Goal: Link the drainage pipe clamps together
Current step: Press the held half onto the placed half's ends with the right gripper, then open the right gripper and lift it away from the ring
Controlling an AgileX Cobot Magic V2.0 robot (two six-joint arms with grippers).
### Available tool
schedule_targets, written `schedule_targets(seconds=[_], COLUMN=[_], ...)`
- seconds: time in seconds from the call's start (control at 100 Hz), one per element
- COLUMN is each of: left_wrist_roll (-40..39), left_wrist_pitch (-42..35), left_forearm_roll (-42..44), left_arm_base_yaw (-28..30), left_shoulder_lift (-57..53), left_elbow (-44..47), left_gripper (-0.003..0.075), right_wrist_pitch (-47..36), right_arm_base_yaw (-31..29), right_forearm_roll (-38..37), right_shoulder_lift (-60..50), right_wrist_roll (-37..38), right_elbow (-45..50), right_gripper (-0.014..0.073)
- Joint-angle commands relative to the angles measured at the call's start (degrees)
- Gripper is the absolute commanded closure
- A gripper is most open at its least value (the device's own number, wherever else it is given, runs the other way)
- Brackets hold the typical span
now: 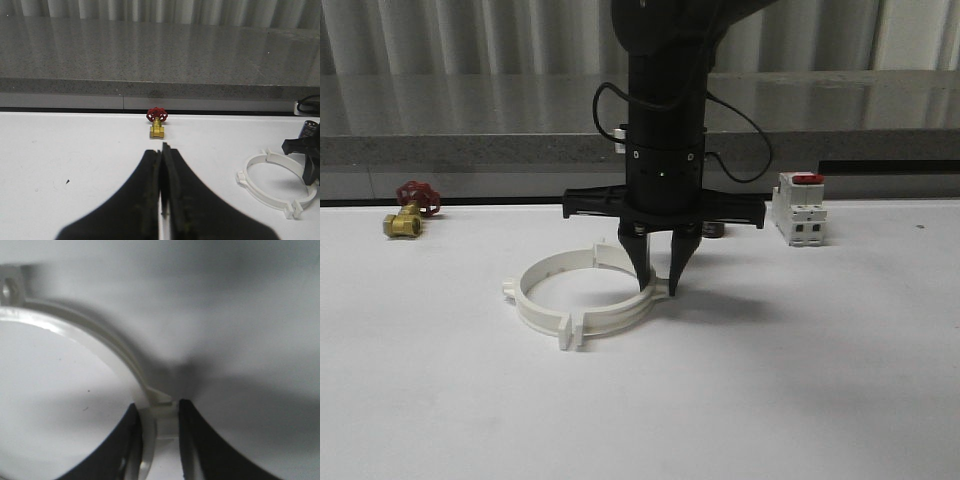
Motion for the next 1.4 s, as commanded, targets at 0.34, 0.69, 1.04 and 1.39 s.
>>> schedule_targets(seconds=[0.34,0.69,1.04,1.39], left_wrist_roll=[-0.07,-0.07,-0.07,-0.07], left_wrist_pitch=[-4.31,-4.31,-4.31,-4.31], left_forearm_roll=[-0.22,-0.22,-0.22,-0.22], left_arm_base_yaw=[0.08,0.08,0.08,0.08], left_shoulder_lift=[0.63,0.63,0.63,0.63], left_elbow=[-1.42,-1.42,-1.42,-1.42], left_gripper=[0.0741,0.0741,0.0741,0.0741], right_wrist_pitch=[-3.39,-1.97,4.64,-1.71], right_arm_base_yaw=[0.43,1.0,-1.24,-10.82], right_forearm_roll=[-0.4,-0.58,-0.58,-0.58], right_shoulder_lift=[-3.54,-7.53,-16.97,-34.37], right_wrist_roll=[0.29,-11.08,-36.56,-36.94], right_elbow=[-1.91,-1.91,4.5,23.82], right_gripper=[0.0277,0.0282,0.0438,0.0659])
